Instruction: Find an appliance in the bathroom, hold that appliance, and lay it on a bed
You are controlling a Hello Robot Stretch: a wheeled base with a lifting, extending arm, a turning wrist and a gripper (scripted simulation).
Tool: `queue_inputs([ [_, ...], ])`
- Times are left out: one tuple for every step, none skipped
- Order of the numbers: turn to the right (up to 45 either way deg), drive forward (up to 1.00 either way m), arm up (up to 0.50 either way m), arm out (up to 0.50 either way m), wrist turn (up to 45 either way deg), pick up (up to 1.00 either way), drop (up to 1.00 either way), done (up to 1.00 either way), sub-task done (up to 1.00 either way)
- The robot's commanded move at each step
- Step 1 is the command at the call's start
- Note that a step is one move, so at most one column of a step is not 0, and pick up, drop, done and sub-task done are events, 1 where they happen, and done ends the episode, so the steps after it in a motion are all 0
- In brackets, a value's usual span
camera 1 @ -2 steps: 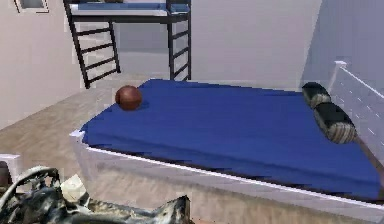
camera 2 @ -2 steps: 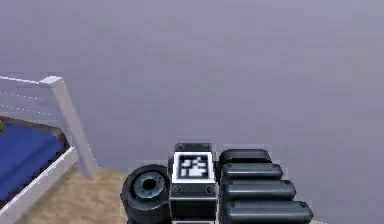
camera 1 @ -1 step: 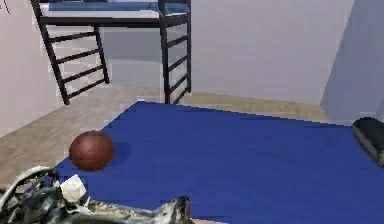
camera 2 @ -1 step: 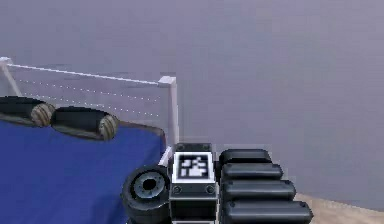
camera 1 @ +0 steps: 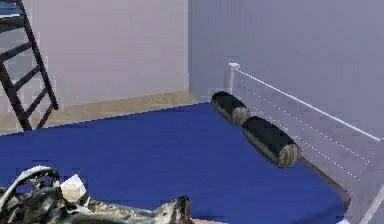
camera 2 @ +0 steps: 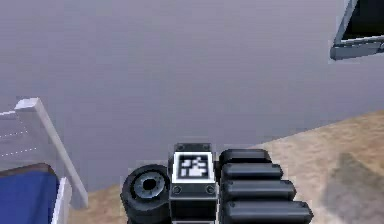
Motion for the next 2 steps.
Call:
queue_inputs([
  [-27.0,0.00,0.00,0.00,0.0,0.00,0.00,0.00,0.00],
  [18.0,0.00,0.00,0.00,0.0,0.00,0.00,0.00,0.00],
])
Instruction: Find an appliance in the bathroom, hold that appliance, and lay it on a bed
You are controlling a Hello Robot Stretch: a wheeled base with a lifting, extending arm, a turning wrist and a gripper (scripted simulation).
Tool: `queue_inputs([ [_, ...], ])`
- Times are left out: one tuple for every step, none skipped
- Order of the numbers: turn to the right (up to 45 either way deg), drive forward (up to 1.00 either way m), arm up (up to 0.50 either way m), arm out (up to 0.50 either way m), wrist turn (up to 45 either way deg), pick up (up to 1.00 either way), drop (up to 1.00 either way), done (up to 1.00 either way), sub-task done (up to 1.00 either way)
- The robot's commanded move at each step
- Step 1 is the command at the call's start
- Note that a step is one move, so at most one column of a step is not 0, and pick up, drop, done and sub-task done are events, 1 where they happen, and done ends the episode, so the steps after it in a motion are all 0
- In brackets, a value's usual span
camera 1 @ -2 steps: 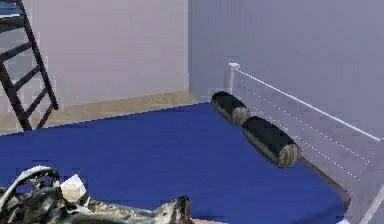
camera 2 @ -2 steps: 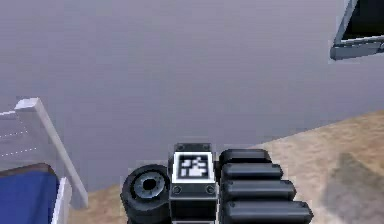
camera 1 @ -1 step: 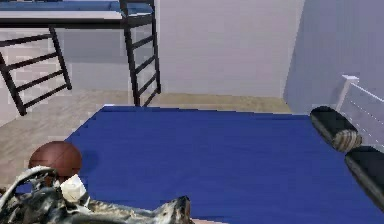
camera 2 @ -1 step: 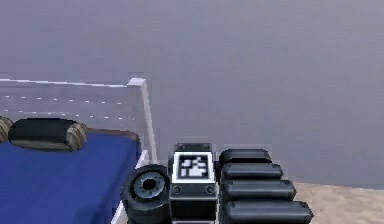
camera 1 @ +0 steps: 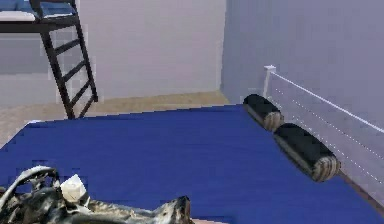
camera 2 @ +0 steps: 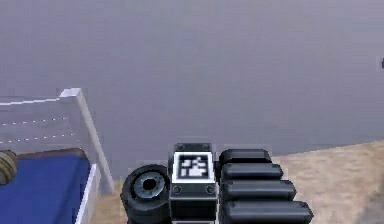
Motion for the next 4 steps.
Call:
queue_inputs([
  [-18.0,0.00,0.00,0.00,0.0,0.00,0.00,0.00,0.00],
  [15.0,0.00,0.00,0.00,0.0,0.00,0.00,0.00,0.00],
  [-21.0,0.00,0.00,0.00,0.0,0.00,0.00,0.00,0.00],
  [0.0,0.15,0.00,0.00,0.0,0.00,0.00,0.00,0.00],
])
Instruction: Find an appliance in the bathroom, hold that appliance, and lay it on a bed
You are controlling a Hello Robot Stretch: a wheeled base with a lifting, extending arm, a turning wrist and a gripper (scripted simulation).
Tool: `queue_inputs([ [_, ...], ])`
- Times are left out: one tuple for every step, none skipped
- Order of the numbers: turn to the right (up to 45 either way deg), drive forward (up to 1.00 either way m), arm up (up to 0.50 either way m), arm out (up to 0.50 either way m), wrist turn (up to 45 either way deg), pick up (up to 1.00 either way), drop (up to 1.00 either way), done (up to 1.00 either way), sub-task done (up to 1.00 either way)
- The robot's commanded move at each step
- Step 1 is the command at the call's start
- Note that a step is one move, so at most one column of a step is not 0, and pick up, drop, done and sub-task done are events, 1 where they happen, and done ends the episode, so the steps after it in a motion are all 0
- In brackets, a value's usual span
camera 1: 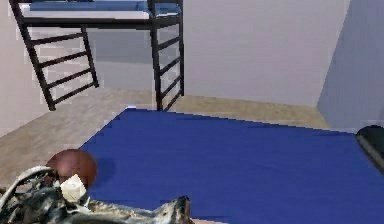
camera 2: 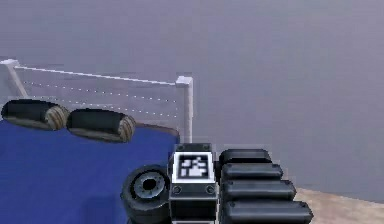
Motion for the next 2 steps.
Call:
queue_inputs([
  [27.0,0.00,0.00,0.00,0.0,0.00,0.00,0.00,0.00],
  [-15.0,0.00,0.00,0.00,0.0,0.00,0.00,0.00,0.00],
])
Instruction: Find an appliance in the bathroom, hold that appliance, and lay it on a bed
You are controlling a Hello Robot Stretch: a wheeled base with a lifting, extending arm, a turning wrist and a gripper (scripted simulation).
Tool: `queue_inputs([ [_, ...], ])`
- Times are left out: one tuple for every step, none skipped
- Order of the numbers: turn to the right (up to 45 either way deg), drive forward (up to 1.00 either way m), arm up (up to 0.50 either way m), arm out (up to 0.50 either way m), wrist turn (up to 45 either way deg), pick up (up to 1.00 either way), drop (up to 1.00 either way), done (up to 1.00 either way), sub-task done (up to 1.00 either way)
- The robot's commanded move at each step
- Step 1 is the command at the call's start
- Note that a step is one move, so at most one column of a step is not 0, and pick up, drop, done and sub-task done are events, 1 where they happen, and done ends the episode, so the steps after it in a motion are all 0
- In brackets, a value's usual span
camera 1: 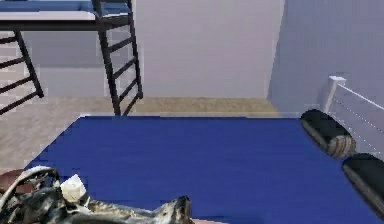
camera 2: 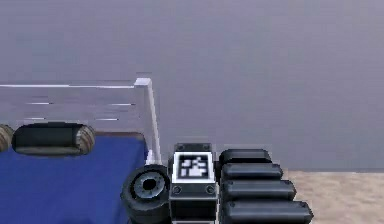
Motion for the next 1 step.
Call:
queue_inputs([
  [18.0,0.00,0.00,0.00,0.0,0.00,0.00,0.00,0.00],
])
